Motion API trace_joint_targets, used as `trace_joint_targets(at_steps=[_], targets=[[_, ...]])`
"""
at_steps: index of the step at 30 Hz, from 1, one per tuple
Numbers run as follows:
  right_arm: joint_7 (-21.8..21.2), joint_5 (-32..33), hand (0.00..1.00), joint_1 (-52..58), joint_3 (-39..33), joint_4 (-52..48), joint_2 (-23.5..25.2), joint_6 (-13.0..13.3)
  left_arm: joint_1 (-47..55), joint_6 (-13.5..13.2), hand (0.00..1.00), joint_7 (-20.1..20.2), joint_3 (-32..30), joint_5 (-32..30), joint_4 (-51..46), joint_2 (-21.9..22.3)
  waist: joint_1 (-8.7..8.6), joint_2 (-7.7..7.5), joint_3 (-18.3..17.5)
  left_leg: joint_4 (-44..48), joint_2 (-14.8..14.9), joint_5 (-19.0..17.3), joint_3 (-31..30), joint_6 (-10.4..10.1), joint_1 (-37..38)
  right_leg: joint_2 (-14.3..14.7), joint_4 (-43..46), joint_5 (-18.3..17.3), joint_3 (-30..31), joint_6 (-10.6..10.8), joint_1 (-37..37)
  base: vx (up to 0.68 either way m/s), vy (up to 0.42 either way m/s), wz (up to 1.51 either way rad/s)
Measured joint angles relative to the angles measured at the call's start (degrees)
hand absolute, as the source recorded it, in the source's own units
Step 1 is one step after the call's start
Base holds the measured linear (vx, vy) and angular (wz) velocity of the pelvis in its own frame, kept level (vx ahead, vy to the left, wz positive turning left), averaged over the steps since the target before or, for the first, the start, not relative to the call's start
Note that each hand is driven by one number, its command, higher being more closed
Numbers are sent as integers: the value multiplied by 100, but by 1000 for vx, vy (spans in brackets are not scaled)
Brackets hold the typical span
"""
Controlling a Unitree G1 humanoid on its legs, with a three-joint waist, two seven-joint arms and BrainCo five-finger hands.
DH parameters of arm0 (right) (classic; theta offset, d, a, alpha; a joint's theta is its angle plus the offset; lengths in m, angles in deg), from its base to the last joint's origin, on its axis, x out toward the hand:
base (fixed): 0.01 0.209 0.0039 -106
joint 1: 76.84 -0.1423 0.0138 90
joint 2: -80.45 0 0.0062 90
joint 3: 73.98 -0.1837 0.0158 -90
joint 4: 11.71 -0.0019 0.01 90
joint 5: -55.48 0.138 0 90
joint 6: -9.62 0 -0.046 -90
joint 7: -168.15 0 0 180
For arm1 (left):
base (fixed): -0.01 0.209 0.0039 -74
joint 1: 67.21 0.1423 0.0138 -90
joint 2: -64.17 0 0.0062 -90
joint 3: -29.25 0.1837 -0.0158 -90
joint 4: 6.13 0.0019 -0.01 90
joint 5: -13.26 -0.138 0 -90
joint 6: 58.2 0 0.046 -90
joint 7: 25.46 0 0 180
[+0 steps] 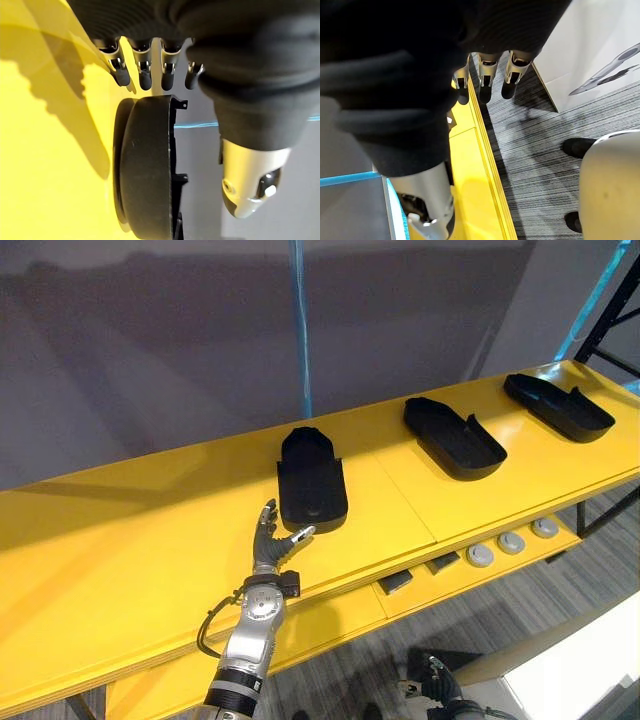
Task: Walk over and take plastic housings, then place them on the shelf
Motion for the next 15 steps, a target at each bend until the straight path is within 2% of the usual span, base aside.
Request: trace_joint_targets(at_steps=[7,15], targets=[[42,-3,0,18,3,37,25,-5,-82,-161,0,42,125,-3,241,-50,5,-56,-47,-2,0,-12,15,-14,-7,1,-25,2,43,4,-53,-18,2,-2],[79,-2,0,15,-3,72,103,-5,-440,-172,0,41,324,-3,598,-145,-5,-118,-89,-2,-6,-23,34,-25,-16,-2,-37,1,78,5,-72,-5,1,0]])
